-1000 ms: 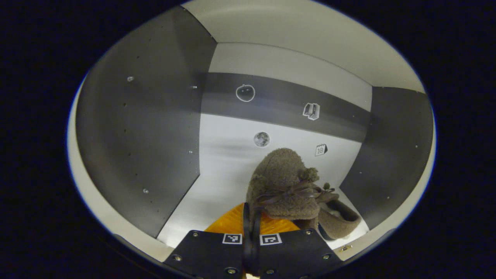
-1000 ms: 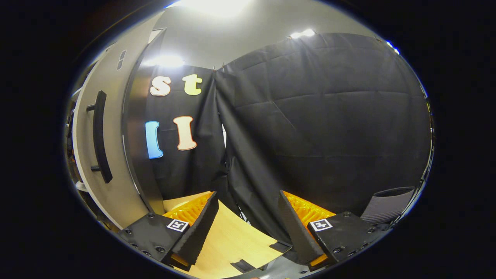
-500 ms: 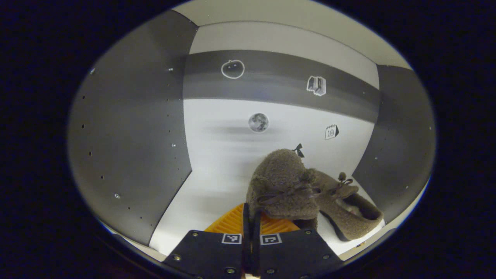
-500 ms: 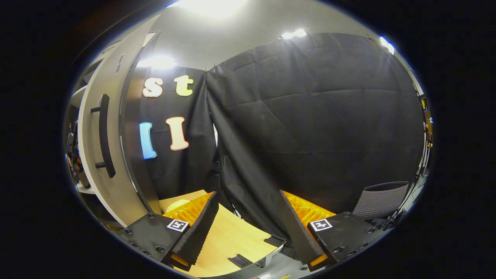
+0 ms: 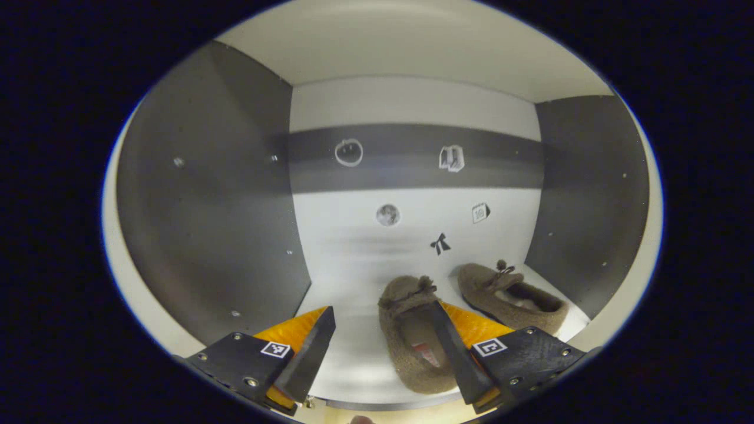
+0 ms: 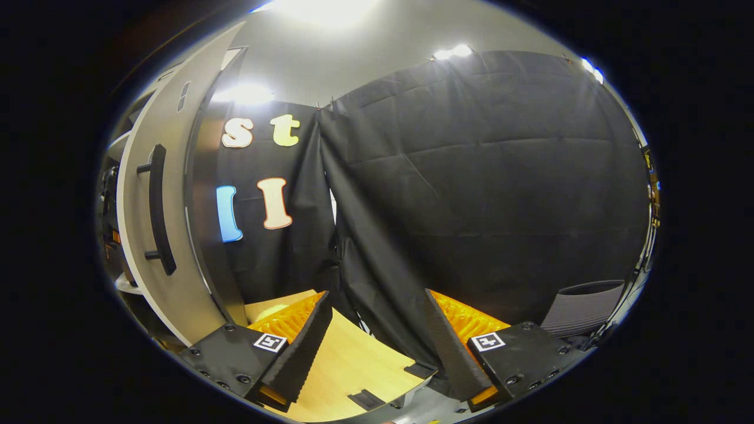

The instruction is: Grab one shoe with the right hand and put it into the shoe cabinet, grab the other shoe with the left hand and put it into the shoe cabinet; then close the right door with the right hand and the left door with the left hand.

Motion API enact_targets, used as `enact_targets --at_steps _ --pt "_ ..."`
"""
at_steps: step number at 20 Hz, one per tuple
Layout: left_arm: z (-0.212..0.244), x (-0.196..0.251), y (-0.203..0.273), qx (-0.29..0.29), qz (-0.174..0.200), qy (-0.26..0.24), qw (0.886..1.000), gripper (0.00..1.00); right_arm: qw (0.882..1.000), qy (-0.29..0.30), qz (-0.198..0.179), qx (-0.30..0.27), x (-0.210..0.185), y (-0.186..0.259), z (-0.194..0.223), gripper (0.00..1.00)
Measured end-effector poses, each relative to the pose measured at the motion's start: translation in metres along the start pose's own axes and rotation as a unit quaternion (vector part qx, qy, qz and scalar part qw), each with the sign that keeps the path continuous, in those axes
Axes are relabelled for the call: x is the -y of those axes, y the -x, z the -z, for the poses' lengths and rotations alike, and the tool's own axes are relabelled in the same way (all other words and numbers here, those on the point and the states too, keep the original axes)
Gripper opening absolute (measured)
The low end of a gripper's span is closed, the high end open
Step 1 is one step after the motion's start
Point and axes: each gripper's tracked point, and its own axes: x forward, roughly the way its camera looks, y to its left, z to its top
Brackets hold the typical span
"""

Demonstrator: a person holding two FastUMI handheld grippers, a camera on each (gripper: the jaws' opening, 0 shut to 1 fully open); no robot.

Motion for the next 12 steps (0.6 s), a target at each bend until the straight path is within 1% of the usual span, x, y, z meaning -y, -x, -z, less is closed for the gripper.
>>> enact_targets --at_steps 1,2,3,6,7,8,9,10,11,12 --pt "-0.012 0.001 0.013 0.020 0.003 -0.005 1.000 1.00 1.000 -0.001 -0.009 0.003 -0.005 -0.004 -0.005 0.98" --pt "-0.021 0.006 0.029 0.038 0.009 -0.010 0.999 1.00 1.000 -0.002 -0.019 0.004 -0.011 -0.009 -0.009 0.95" --pt "-0.030 0.010 0.044 0.055 0.016 -0.013 0.998 1.00 1.000 -0.001 -0.029 0.004 -0.016 -0.013 -0.012 0.95" --pt "-0.046 0.022 0.091 0.101 0.031 -0.008 0.994 1.00 0.998 0.005 -0.060 0.009 -0.030 -0.020 -0.024 0.95" --pt "-0.050 0.026 0.106 0.115 0.035 -0.005 0.993 1.00 0.998 0.006 -0.069 0.011 -0.035 -0.022 -0.028 0.98" --pt "-0.053 0.028 0.121 0.127 0.038 -0.002 0.991 1.00 0.997 0.007 -0.078 0.014 -0.041 -0.025 -0.033 0.95" --pt "-0.052 0.028 0.133 0.137 0.038 0.001 0.990 1.00 0.996 0.007 -0.086 0.016 -0.045 -0.028 -0.038 0.98" --pt "-0.051 0.027 0.144 0.143 0.036 0.005 0.989 1.00 0.995 0.005 -0.095 0.017 -0.050 -0.030 -0.043 0.95" --pt "-0.049 0.024 0.153 0.147 0.032 0.011 0.988 1.00 0.994 0.002 -0.105 0.018 -0.056 -0.033 -0.049 0.95" --pt "-0.047 0.021 0.160 0.149 0.031 0.016 0.988 1.00 0.993 0.000 -0.115 0.021 -0.062 -0.035 -0.054 0.97"
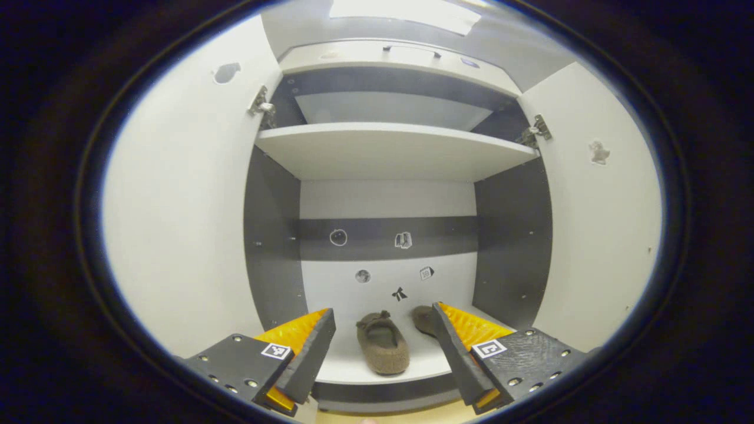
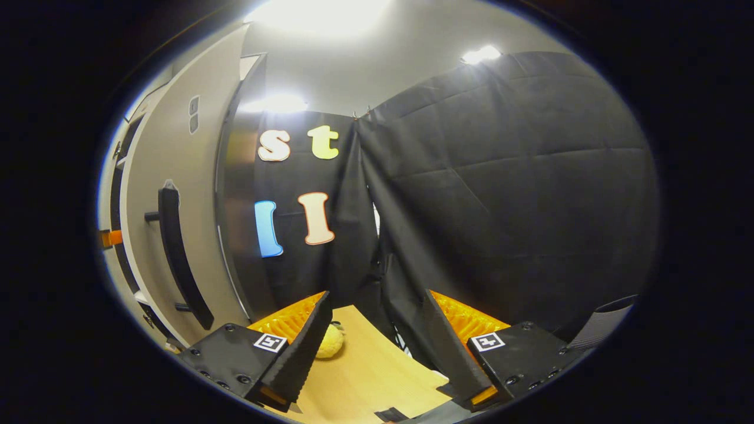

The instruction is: Grab one shoe with the right hand and put it into the shoe cabinet, grab the other shoe with the left hand and put it into the shoe cabinet; then close the right door with the right hand and the left door with the left hand.

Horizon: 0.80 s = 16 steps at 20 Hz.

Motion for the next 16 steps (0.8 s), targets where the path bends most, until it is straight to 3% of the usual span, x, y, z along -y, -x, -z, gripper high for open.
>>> enact_targets --at_steps 5,9,11,16 --pt "0.030 0.001 0.061 0.007 -0.045 -0.005 0.999 1.00 0.999 -0.004 -0.046 0.019 -0.015 -0.016 -0.024 0.97" --pt "0.058 0.012 0.091 -0.016 -0.066 0.024 0.997 1.00 0.995 0.008 -0.097 0.018 -0.032 -0.033 -0.028 0.98" --pt "0.065 0.014 0.107 -0.019 -0.090 0.015 0.996 0.92 0.991 0.012 -0.132 0.012 -0.043 -0.037 -0.029 0.95" --pt "0.074 0.026 0.143 -0.024 -0.133 0.045 0.990 0.95 0.975 0.011 -0.222 -0.002 -0.072 -0.038 -0.030 0.95"
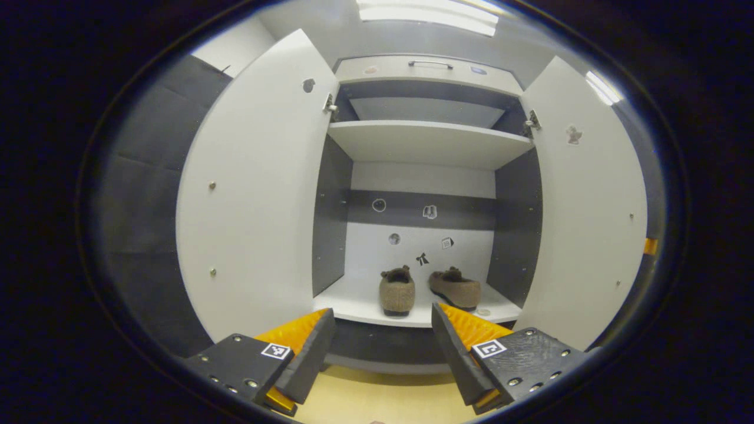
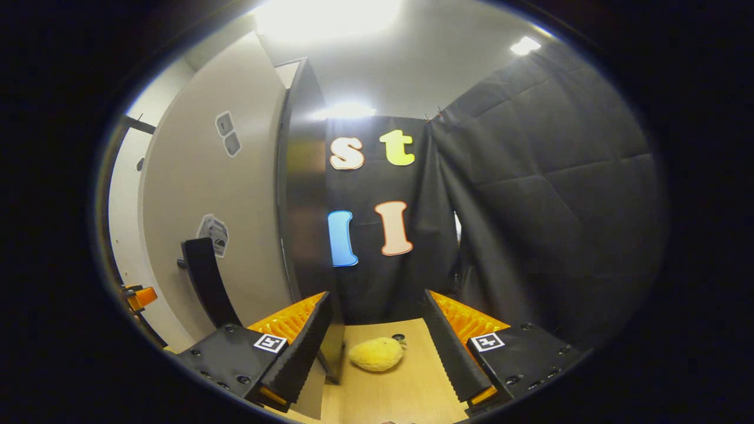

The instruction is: Grab one shoe with the right hand and put it into the shoe cabinet, grab the other shoe with the left hand and put it into the shoe cabinet; then close the right door with the right hand and the left door with the left hand.

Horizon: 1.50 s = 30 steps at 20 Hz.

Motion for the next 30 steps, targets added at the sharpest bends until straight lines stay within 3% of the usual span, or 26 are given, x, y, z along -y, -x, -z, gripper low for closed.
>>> enact_targets --at_steps 5,9,13,14,17,18,19,22,27,30 --pt "0.003 0.000 0.015 -0.014 -0.017 -0.030 0.999 0.95 0.999 0.010 -0.047 -0.003 -0.027 -0.004 0.003 0.98" --pt "0.007 0.016 0.010 -0.023 0.013 -0.008 1.000 0.95 0.997 -0.007 -0.072 -0.003 -0.048 -0.006 -0.001 0.98" --pt "0.008 0.016 0.003 -0.034 0.031 0.027 0.999 0.95 0.998 -0.010 -0.068 -0.008 -0.052 -0.005 -0.001 0.92" --pt "0.008 0.012 0.003 -0.033 0.032 0.027 0.999 0.95 0.998 -0.014 -0.065 -0.010 -0.053 -0.004 0.000 0.96" --pt "0.008 0.001 0.001 -0.035 0.034 0.020 0.999 0.95 0.998 -0.026 -0.054 -0.012 -0.064 -0.001 0.002 0.98" --pt "0.010 -0.002 0.000 -0.038 0.038 0.018 0.998 1.00 0.998 -0.032 -0.054 -0.013 -0.072 0.000 0.003 0.98" --pt "0.012 -0.002 0.000 -0.045 0.046 0.021 0.998 0.95 0.998 -0.035 -0.054 -0.013 -0.080 0.001 0.003 0.98" --pt "0.012 0.001 0.002 -0.050 0.075 0.045 0.995 0.95 0.998 -0.038 -0.045 -0.014 -0.104 0.003 0.005 0.98" --pt "0.011 -0.010 0.011 -0.055 0.101 0.039 0.993 1.00 0.999 -0.026 -0.033 -0.013 -0.140 0.000 0.007 0.98" --pt "0.017 -0.017 0.023 -0.061 0.118 0.051 0.990 0.95 0.999 -0.016 -0.036 -0.009 -0.165 -0.004 0.005 0.98"
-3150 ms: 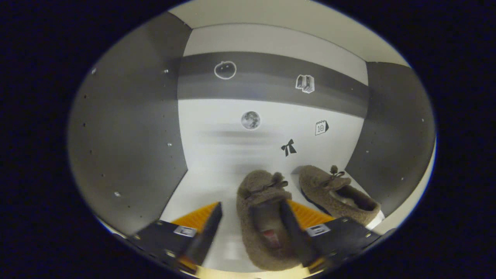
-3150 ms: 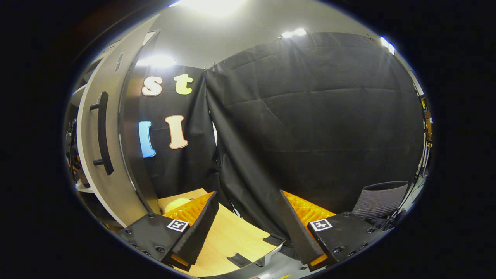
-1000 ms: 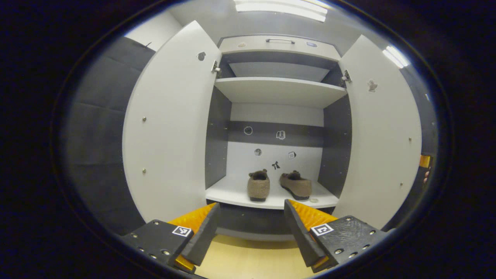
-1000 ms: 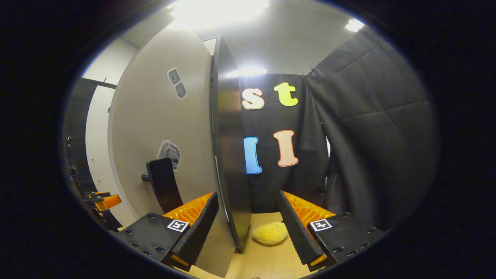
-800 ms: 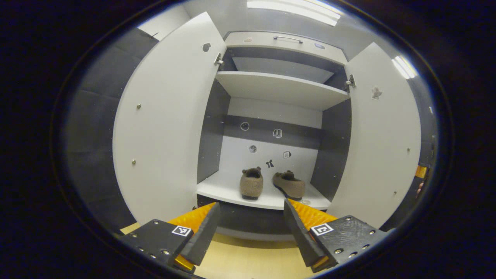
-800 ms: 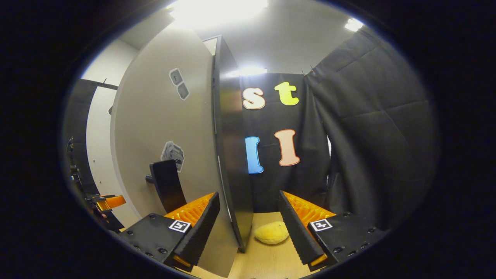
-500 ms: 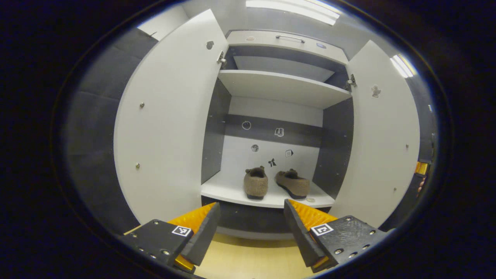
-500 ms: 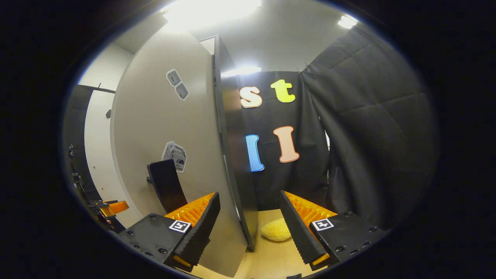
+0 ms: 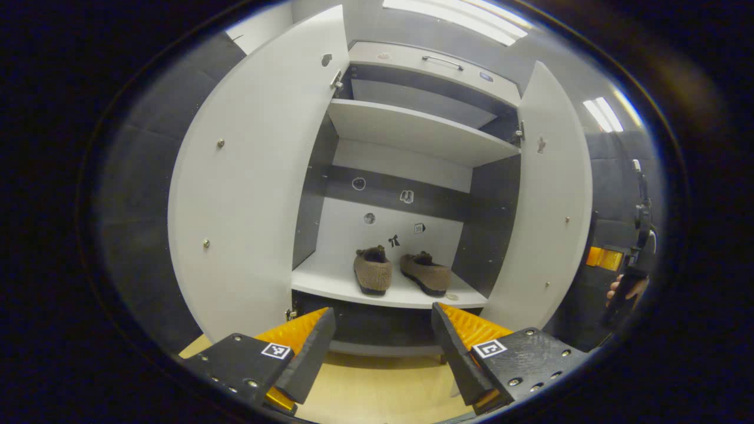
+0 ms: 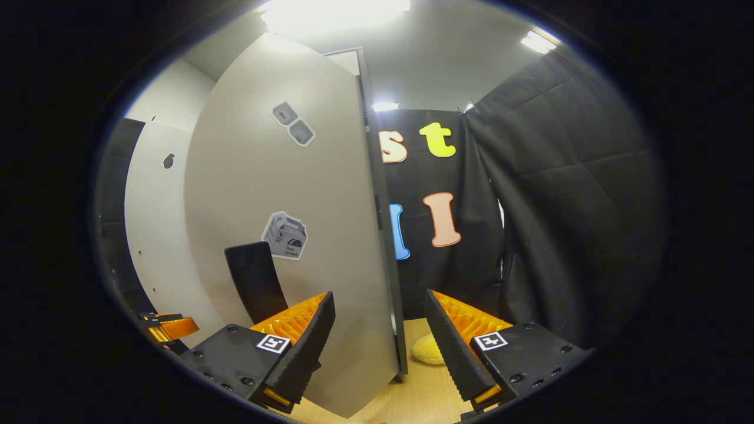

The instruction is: Grab one shoe with the right hand and put it into the shoe cabinet, grab the other shoe with the left hand and put it into the shoe cabinet; then close the right door with the right hand and the left door with the left hand.

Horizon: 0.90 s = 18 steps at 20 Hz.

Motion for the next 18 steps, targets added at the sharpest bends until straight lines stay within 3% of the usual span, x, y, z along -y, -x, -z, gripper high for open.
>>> enact_targets --at_steps 2,3,5,7,8,9,10,11,13,18 --pt "0.002 -0.010 0.011 -0.001 -0.002 0.002 1.000 1.00 1.000 0.009 -0.009 0.004 -0.021 -0.006 0.002 0.98" --pt "0.002 -0.015 0.016 -0.001 -0.002 0.003 1.000 0.95 1.000 0.016 -0.016 0.003 -0.031 -0.008 0.003 0.98" --pt "0.005 -0.032 0.030 0.000 -0.007 -0.004 1.000 1.00 1.000 0.027 -0.007 0.011 -0.037 -0.010 0.002 0.98" --pt "0.004 -0.054 0.046 0.006 -0.022 -0.013 1.000 0.95 0.999 0.026 -0.001 0.026 -0.041 -0.012 -0.003 0.94" --pt "0.004 -0.065 0.055 0.010 -0.031 -0.017 0.999 0.95 0.999 0.025 0.003 0.031 -0.041 -0.013 -0.004 0.99" --pt "0.003 -0.080 0.062 0.011 -0.043 -0.022 0.999 1.00 0.999 0.025 0.012 0.030 -0.038 -0.013 -0.002 0.98" --pt "0.004 -0.096 0.068 0.011 -0.059 -0.024 0.998 0.89 0.999 0.024 0.020 0.026 -0.036 -0.015 0.002 0.98" --pt "0.004 -0.112 0.073 0.010 -0.075 -0.026 0.997 0.95 0.999 0.022 0.027 0.019 -0.035 -0.016 0.009 0.98" --pt "-0.001 -0.143 0.085 0.013 -0.116 -0.027 0.993 0.95 0.999 0.015 0.029 0.013 -0.040 -0.019 0.012 0.98" --pt "-0.019 -0.204 0.107 0.025 -0.163 -0.058 0.985 0.95 0.998 0.016 0.063 0.010 -0.027 -0.022 0.013 0.98"
